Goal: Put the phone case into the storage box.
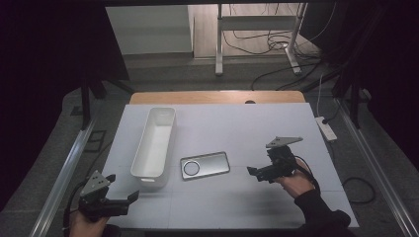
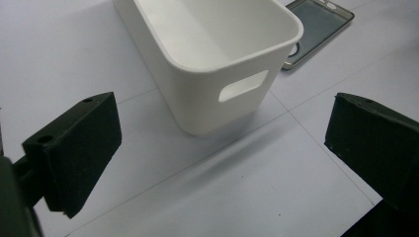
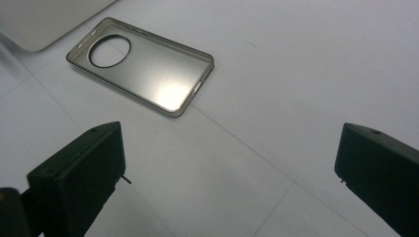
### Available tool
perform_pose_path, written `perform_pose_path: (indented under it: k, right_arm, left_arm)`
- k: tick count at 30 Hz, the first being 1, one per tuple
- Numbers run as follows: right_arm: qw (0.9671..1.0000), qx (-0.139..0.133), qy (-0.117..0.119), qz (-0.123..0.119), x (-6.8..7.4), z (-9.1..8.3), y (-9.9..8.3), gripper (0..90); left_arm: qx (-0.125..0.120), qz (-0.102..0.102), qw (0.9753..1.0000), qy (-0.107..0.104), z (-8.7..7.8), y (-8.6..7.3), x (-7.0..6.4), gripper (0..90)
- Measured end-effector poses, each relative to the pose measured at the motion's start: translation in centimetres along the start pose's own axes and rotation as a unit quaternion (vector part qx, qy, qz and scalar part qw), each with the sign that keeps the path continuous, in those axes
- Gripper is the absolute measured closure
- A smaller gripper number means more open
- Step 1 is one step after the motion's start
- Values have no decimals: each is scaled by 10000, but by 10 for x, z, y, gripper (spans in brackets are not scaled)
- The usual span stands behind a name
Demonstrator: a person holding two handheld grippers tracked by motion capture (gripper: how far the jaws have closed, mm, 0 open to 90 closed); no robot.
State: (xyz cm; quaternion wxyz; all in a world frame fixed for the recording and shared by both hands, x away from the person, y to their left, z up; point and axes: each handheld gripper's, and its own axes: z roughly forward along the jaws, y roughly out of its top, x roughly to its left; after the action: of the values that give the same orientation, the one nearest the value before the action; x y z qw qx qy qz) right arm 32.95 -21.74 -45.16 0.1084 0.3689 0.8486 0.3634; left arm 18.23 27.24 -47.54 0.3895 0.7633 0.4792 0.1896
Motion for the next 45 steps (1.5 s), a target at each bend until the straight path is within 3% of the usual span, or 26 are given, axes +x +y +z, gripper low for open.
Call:
perform_pose_path:
  k: [6,14,26,45]
  right_arm:
    - [10000,90,-8,-35,0,8,6,0]
    - [10000,5,65,41,2,18,13,0]
    - [9994,338,1,-9,5,35,20,0]
    - [9967,744,-82,-325,13,64,34,0]
  left_arm:
    - [-1,-7,10000,-10,0,0,0,16]
    - [-6,-15,10000,-25,0,0,0,16]
    - [-18,-27,10000,-42,-1,0,1,16]
    - [-22,-46,10000,-64,-1,0,2,16]
